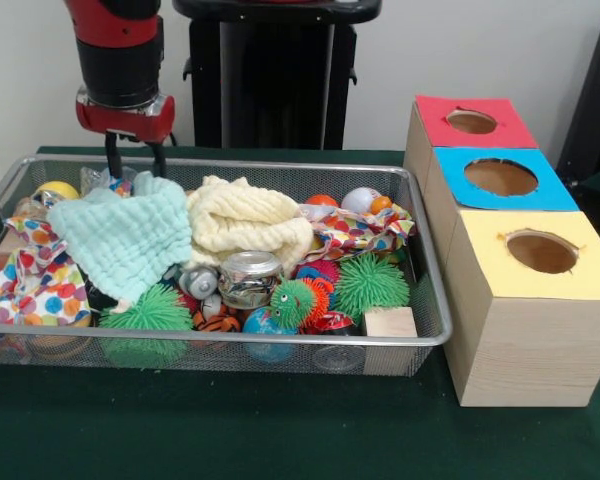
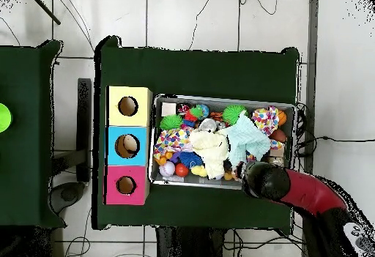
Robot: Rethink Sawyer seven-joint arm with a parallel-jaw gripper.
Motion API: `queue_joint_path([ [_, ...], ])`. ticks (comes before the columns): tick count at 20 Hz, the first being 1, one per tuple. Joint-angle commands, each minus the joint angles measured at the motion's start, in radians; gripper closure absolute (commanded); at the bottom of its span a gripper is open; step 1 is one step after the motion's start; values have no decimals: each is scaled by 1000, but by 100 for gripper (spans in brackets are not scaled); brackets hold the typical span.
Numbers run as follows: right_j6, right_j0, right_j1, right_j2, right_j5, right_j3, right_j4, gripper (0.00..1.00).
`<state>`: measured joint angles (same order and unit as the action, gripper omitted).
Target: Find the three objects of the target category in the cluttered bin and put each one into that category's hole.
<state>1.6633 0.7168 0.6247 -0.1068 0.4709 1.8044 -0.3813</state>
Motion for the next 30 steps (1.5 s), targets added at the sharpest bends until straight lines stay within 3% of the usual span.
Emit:
queue_joint_path([
  [1,-78,-16,-45,-64,38,-101,-83,0],
  [18,-38,-131,-33,66,137,-173,-214,0],
  [30,123,-248,-139,193,24,-216,-273,0],
])
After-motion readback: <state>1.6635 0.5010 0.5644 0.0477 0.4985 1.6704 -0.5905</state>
